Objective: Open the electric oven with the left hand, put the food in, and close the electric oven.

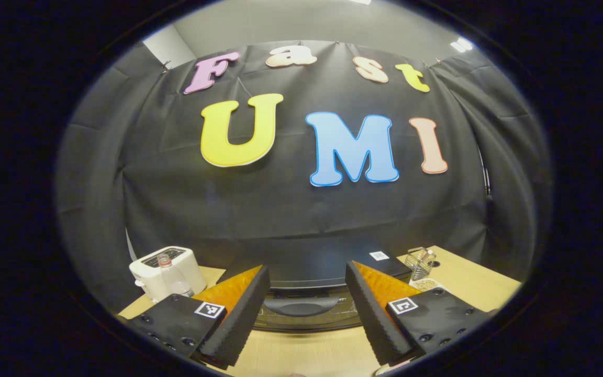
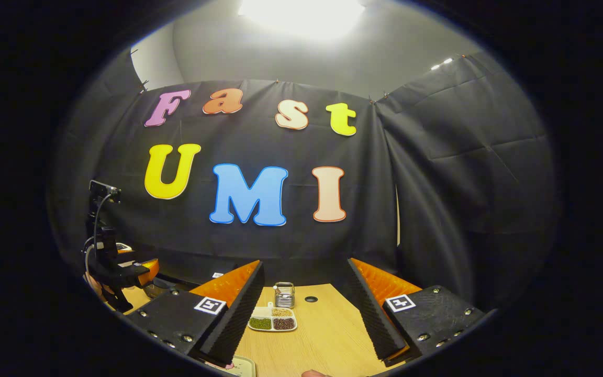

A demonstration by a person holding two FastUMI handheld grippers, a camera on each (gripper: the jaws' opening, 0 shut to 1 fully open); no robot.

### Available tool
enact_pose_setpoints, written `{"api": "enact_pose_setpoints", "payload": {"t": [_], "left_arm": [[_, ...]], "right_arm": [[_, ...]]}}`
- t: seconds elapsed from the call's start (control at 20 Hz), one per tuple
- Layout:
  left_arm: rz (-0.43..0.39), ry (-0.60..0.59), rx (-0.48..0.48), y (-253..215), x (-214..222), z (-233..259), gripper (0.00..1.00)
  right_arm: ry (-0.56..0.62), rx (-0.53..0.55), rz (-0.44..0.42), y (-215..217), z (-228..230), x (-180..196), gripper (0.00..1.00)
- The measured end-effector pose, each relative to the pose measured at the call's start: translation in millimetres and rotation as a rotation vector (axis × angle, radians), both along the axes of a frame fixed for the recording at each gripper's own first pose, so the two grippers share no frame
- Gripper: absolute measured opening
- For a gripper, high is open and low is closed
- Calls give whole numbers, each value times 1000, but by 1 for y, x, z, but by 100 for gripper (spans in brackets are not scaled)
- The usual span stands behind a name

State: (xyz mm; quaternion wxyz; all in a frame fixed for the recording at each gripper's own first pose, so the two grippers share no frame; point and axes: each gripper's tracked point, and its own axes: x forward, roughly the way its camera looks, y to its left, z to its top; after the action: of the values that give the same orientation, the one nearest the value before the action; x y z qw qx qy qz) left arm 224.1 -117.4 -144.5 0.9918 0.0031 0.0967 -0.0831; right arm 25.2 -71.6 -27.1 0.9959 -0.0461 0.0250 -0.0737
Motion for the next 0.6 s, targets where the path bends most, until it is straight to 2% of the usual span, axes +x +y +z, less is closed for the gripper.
{"api": "enact_pose_setpoints", "payload": {"t": [0.25,0.3,0.35,0.6], "left_arm": [[-11,51,13,1,30,-38,98],[-10,63,15,2,34,-46,100],[-10,74,17,2,37,-53,98],[-7,111,3,-1,41,-77,100]], "right_arm": [[23,-24,-42,2,-2,6,95],[28,-23,-49,3,-4,7,95],[36,-23,-53,5,-5,8,95],[39,-52,-62,7,-7,5,95]]}}
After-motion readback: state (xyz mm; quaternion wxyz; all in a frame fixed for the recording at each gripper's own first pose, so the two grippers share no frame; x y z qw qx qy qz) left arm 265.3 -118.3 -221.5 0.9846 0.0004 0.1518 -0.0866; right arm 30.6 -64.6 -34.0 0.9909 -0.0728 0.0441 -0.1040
